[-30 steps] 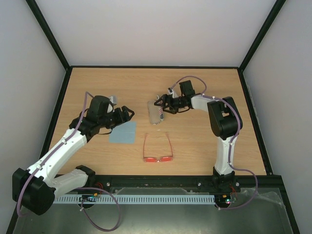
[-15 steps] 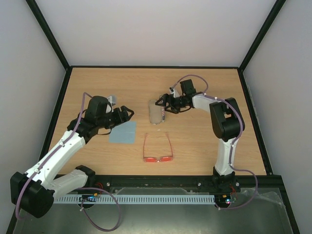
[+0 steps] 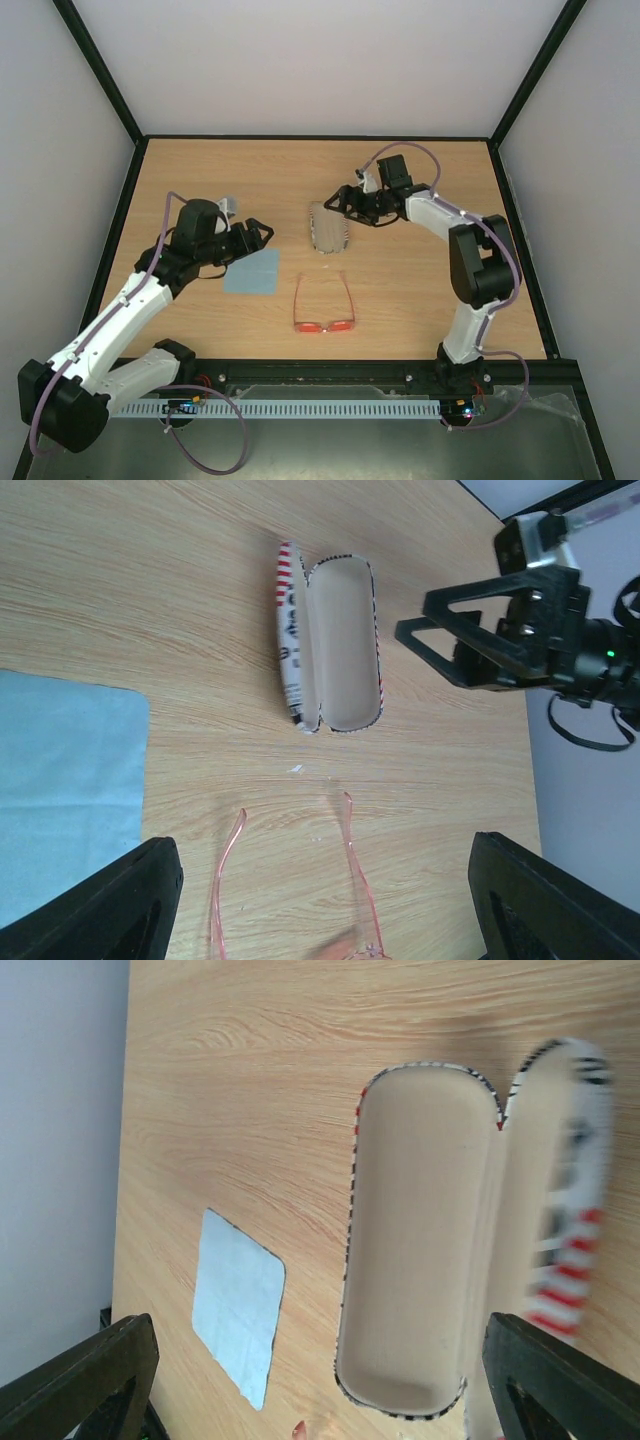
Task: Organize the sunglasses
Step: Place the sunglasses case at the center of the board.
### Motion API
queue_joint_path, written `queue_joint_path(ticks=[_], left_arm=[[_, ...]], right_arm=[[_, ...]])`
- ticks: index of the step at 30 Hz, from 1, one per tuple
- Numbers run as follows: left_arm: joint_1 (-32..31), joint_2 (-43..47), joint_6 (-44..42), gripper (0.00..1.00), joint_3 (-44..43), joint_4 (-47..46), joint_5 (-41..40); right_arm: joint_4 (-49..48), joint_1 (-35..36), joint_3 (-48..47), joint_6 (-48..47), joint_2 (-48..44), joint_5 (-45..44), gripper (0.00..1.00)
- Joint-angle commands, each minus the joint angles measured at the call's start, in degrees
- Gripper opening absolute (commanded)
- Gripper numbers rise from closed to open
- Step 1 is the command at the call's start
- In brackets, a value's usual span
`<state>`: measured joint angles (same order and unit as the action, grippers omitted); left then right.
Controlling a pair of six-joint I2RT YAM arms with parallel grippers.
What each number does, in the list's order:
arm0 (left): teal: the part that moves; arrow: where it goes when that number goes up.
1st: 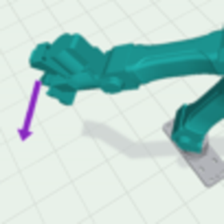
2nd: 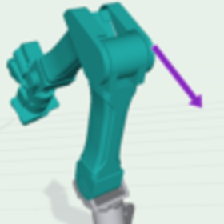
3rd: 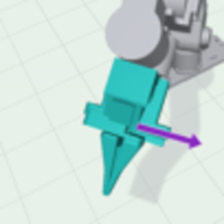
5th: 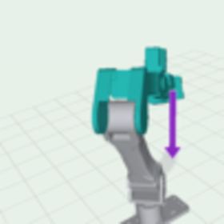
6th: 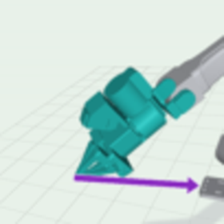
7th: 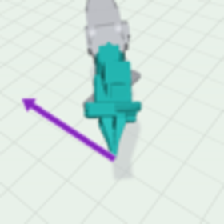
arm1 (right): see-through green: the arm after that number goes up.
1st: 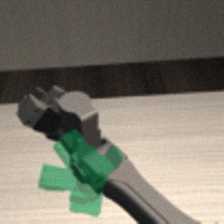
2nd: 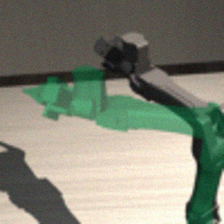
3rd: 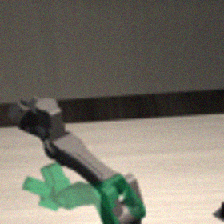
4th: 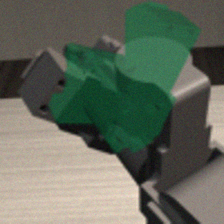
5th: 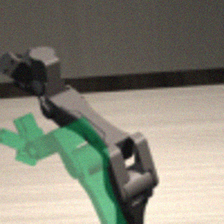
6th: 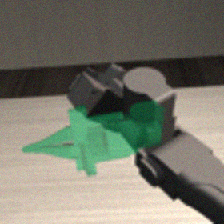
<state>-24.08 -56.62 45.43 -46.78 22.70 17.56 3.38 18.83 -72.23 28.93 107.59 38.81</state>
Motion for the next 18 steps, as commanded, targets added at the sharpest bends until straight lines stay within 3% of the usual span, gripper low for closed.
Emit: queue_joint_path(ticks=[1,5,10,13,16,18], left_arm=[[0.3,1.1,0.3,0.81,1.0,0.5,0.3],[0.3,1.4,0.3,0.81,1.2,0.6,0.3],[0.3,1.9,0.4,0.81,1.7,0.7,0.3],[0.3,2.1,0.3,0.82,2.1,0.6,0.2],[0.3,2.0,0.3,0.87,2.5,0.5,0.0],[0.3,1.8,0.2,0.94,2.7,0.5,-0.4]], right_arm=[[5.4,0.2,2.5,-1.8,-6.3,-4.2,0.9],[7.7,0.2,6.3,-1.0,-11.2,-8.9,0.9],[9.9,0.2,13.8,0.4,-19.0,-14.0,0.82],[10.6,0.2,18.5,0.6,-23.3,-15.4,0.68],[10.6,0.3,22.9,0.9,-26.1,-15.9,0.41],[9.8,0.7,25.3,1.3,-26.9,-15.9,0.32]])
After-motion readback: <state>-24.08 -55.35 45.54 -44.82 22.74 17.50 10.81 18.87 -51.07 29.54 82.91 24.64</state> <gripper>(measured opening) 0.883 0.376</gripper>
